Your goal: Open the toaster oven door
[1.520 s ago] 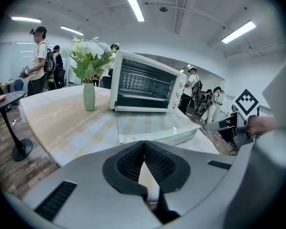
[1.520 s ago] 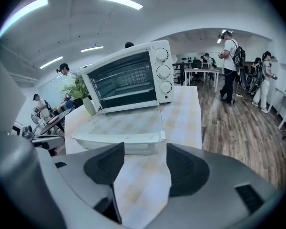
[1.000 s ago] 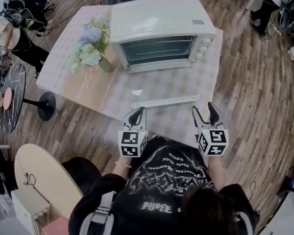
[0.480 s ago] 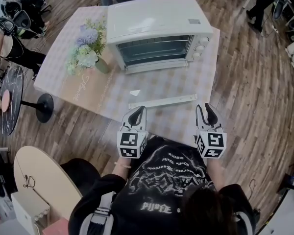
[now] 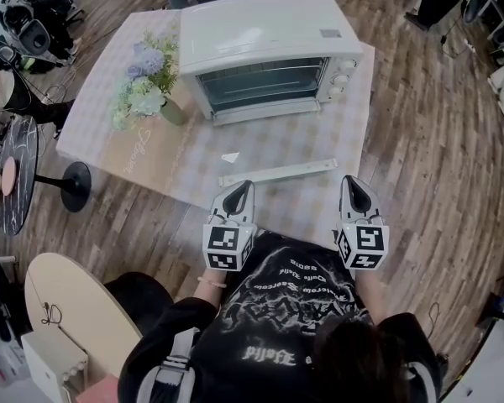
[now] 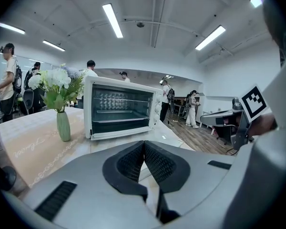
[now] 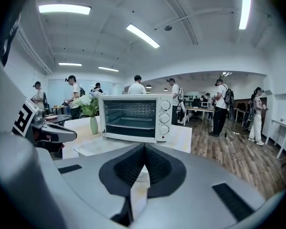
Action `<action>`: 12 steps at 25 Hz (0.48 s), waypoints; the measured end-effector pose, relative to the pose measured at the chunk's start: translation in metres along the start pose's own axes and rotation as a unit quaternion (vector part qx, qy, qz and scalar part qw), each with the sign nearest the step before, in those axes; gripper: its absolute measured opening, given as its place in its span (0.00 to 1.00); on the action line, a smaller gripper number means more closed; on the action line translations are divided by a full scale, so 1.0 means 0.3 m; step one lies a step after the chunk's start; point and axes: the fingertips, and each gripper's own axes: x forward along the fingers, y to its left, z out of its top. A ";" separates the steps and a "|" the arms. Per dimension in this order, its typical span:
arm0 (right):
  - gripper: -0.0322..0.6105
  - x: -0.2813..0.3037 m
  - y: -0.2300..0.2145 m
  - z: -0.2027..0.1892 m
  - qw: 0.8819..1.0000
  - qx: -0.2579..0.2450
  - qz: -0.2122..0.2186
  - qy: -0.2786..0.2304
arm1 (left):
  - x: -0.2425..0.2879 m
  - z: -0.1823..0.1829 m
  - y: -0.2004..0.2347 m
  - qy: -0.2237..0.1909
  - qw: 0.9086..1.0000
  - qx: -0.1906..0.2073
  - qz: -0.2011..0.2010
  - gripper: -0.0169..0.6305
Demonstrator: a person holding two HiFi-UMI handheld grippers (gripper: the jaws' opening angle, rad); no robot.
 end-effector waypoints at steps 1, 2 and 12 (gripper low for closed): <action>0.06 0.003 0.000 -0.008 1.000 -0.005 0.000 0.007 | 0.002 0.000 -0.004 0.000 1.000 0.001 -0.002 0.06; 0.06 0.006 0.001 -0.015 1.000 -0.012 -0.001 0.015 | 0.004 0.001 -0.006 0.000 1.000 0.002 -0.004 0.06; 0.06 0.010 0.010 -0.004 0.999 -0.052 0.003 0.007 | 0.008 0.029 -0.016 -0.006 1.000 0.019 -0.007 0.06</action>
